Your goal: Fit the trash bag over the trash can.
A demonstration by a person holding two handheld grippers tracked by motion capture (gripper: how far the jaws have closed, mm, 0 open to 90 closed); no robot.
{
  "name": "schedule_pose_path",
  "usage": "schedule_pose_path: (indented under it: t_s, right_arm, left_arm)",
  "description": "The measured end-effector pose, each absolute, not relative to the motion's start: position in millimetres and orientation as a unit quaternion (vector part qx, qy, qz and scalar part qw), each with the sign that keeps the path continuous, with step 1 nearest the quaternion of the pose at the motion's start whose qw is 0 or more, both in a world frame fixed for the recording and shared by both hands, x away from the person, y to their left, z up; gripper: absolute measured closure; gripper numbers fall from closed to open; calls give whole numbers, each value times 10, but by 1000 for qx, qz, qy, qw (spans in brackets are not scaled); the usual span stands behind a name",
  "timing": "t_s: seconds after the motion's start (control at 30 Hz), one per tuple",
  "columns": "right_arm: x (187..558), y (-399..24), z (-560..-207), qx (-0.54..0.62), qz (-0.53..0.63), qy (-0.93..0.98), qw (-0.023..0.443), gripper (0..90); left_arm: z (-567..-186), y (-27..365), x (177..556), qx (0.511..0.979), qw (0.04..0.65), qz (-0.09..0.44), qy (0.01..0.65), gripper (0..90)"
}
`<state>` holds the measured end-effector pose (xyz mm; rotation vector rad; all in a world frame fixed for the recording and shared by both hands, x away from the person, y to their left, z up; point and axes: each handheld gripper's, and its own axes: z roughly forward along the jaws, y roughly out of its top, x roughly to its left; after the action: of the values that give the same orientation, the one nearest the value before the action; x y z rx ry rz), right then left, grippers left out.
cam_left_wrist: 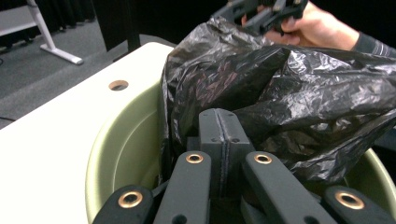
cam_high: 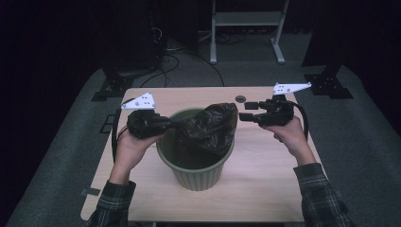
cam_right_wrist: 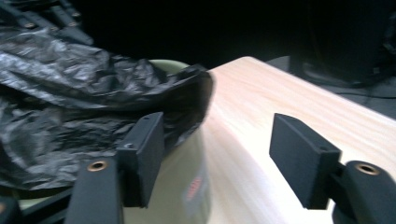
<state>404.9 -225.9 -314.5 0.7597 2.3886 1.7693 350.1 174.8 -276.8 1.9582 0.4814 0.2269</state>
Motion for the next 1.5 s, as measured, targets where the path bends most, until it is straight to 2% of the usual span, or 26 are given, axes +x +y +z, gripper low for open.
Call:
schedule_pose_path:
  t_s: [0.13,0.2,0.23,0.27,0.3,0.5,0.63,0.73,0.77,0.8,0.83,0.93,0.97,1.1,1.5]
  right_arm:
    - [4068,-2172,-3205,245,575,780,14,448]
    - [4084,-2113,-3239,234,569,788,-2,630]
    - [4079,-2093,-3245,230,566,792,2,766]
    - [4069,-2074,-3248,222,560,798,7,850]
    - [4068,-2060,-3249,221,556,801,13,897]
    - [4089,-2205,-3208,240,543,803,47,900]
    - [4140,-2411,-3171,268,533,798,86,900]
    - [4159,-2478,-3187,271,540,793,78,883]
    - [4153,-2487,-3195,269,542,792,80,855]
    - [4144,-2485,-3202,268,541,793,80,769]
    - [4135,-2481,-3208,265,543,793,77,733]
    - [4108,-2465,-3187,258,548,791,81,695]
    - [4093,-2457,-3148,252,557,787,84,652]
    - [4064,-2441,-3066,243,567,782,89,619]
    - [3983,-2094,-2975,182,569,798,83,634]
  left_arm:
    - [-2749,1752,3495,818,531,95,199,899]
    - [-2741,1760,3488,816,535,95,199,899]
    - [-2735,1770,3487,816,535,97,199,899]
    - [-2729,1784,3484,815,535,97,200,899]
    - [-2724,1805,3483,814,535,100,202,899]
    - [-2708,2030,3473,804,540,113,223,900]
    - [-2744,2199,3470,799,538,122,242,900]
    - [-2811,2294,3475,794,538,121,255,900]
    - [-2837,2305,3476,796,532,124,260,900]
    - [-2869,2322,3481,796,532,121,261,900]
    - [-2892,2330,3481,796,533,119,262,900]
    - [-2933,2328,3478,798,530,117,261,900]
    - [-2942,2326,3477,799,529,117,261,900]
    - [-2976,2323,3478,800,527,114,263,900]
    - [-3024,2285,3481,802,529,104,258,900]
